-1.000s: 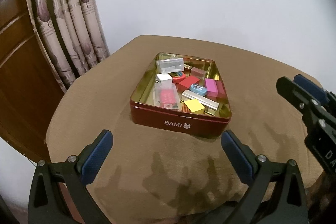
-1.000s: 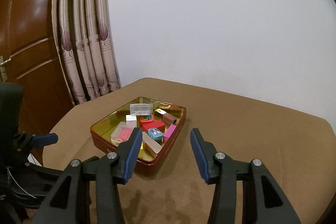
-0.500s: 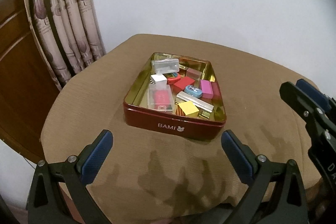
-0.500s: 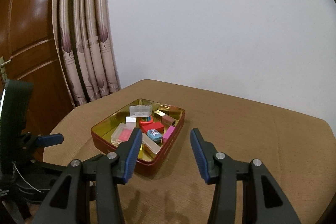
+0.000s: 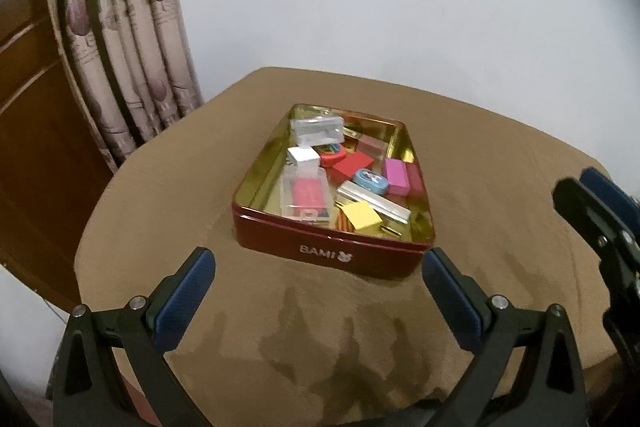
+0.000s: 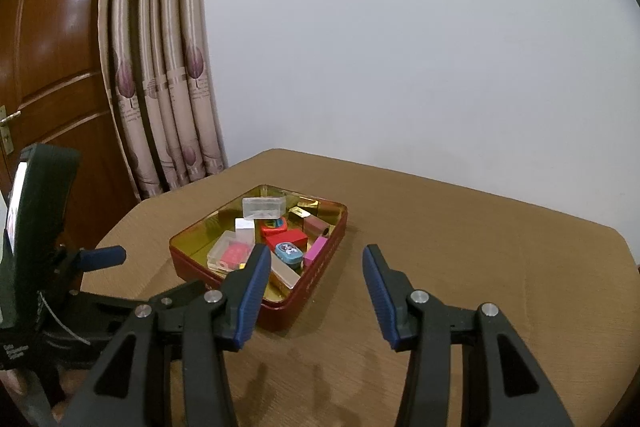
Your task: Organize rigid objects
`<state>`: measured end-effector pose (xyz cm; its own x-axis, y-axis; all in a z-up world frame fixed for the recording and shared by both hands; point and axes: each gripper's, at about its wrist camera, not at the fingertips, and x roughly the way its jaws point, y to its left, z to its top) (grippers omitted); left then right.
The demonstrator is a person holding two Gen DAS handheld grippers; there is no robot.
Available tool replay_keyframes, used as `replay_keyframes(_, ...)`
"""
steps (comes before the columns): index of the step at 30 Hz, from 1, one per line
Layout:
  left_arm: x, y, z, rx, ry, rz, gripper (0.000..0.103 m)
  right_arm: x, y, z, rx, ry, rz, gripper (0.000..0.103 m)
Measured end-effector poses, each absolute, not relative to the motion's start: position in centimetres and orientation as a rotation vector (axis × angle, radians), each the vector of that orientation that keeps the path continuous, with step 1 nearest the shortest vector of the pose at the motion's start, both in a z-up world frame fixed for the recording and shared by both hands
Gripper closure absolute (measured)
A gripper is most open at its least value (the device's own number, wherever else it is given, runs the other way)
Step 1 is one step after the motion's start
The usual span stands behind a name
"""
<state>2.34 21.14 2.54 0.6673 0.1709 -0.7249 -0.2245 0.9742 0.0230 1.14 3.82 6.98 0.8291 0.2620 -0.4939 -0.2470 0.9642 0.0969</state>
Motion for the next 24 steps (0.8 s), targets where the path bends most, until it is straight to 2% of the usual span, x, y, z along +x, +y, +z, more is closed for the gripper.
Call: replay_keyframes(24, 1.6, 20.1, 3.8, -0.034, 0.734, 0.216, 0.001, 1.1, 2.9, 6.5, 0.043, 0.547, 0.274, 0.054)
